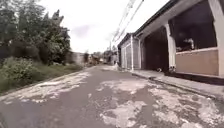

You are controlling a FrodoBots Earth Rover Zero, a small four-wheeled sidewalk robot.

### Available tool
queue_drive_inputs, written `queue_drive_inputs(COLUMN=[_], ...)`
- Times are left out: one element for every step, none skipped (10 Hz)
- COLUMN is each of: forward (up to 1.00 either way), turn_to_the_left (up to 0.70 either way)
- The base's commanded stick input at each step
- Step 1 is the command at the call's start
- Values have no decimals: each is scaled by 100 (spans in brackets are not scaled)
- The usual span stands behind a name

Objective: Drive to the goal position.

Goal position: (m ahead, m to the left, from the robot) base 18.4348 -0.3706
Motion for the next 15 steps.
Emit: queue_drive_inputs(forward=[50,50,50,50,50,50,50,50,50,50,50,50,50,50,50], turn_to_the_left=[0,0,0,0,0,0,0,0,0,0,0,0,0,0,0])
